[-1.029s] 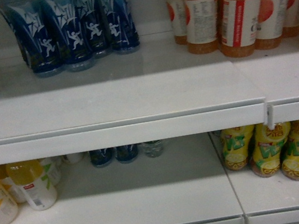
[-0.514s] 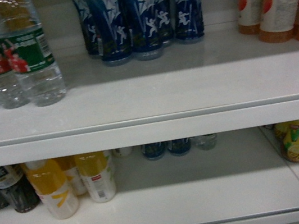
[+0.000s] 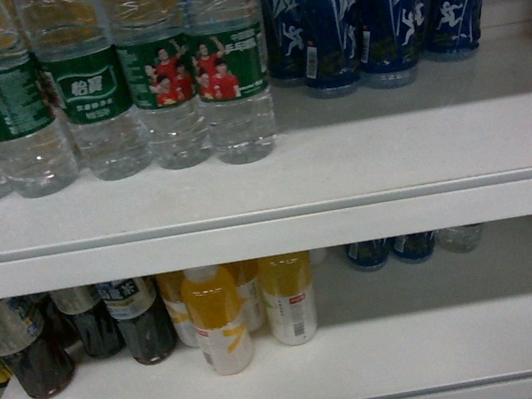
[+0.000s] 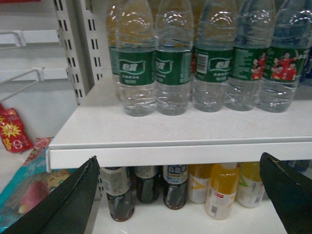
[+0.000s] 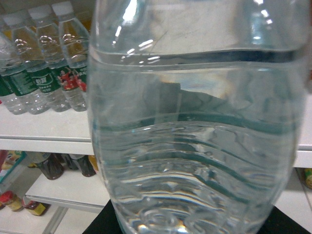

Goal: Move water from second to third shelf

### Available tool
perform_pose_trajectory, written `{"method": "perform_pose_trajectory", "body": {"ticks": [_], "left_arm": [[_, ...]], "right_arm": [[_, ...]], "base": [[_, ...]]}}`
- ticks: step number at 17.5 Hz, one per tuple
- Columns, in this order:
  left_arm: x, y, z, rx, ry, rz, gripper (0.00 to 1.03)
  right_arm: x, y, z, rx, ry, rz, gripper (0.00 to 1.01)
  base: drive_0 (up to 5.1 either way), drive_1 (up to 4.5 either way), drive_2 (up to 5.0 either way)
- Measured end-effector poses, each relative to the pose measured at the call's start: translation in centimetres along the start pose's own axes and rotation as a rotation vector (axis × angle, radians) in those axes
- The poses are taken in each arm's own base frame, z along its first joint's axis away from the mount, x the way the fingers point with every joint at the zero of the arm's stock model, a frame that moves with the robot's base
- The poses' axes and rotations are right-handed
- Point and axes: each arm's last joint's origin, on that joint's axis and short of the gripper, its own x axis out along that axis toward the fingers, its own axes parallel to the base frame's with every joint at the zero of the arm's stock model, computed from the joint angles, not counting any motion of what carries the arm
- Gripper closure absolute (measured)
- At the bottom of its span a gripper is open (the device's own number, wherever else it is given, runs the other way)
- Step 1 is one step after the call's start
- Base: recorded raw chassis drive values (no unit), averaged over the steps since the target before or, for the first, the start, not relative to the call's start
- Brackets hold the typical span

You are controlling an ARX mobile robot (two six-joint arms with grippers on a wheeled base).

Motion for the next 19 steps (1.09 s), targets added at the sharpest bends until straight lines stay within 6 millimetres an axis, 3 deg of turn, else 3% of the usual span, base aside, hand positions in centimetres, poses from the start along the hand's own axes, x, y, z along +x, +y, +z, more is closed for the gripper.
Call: {"method": "perform_pose_trajectory", "body": {"ticks": [19], "left_arm": [[0.00,0.00,0.03,0.000,-0.003,0.000,0.05]], "right_arm": [[-0.01,0.00,-0.01,0.001,0.001,-0.001,0.63]], "base": [[-5.1,2.38,2.4]]}}
